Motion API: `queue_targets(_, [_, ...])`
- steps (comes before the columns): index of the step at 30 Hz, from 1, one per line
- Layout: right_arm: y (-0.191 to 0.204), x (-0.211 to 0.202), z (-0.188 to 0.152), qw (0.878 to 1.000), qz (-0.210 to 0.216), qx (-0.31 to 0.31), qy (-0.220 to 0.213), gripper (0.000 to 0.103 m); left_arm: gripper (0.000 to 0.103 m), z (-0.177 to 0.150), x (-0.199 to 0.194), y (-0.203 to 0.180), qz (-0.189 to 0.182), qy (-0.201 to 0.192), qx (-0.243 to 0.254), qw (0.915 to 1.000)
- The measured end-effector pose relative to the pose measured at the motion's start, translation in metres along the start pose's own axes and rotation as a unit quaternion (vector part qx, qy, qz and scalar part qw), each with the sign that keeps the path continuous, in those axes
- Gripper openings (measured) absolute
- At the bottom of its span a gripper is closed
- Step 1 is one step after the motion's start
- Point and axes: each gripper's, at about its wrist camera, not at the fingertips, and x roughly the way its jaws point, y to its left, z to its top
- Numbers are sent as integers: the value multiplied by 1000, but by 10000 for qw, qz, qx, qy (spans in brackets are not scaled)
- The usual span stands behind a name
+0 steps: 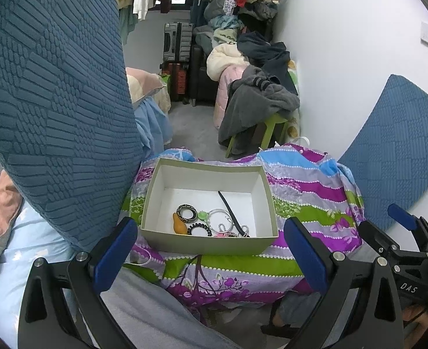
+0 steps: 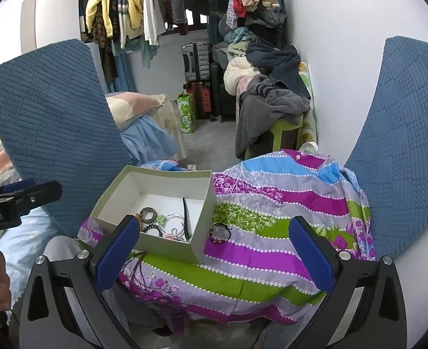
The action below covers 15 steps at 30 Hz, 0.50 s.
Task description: Organize jewelry
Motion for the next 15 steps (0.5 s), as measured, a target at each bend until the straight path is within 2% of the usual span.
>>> queue_targets(15, [-1,-4,2,9999,-59,-103,-34,103,101,1,-7,-2,60,-17,69,10000])
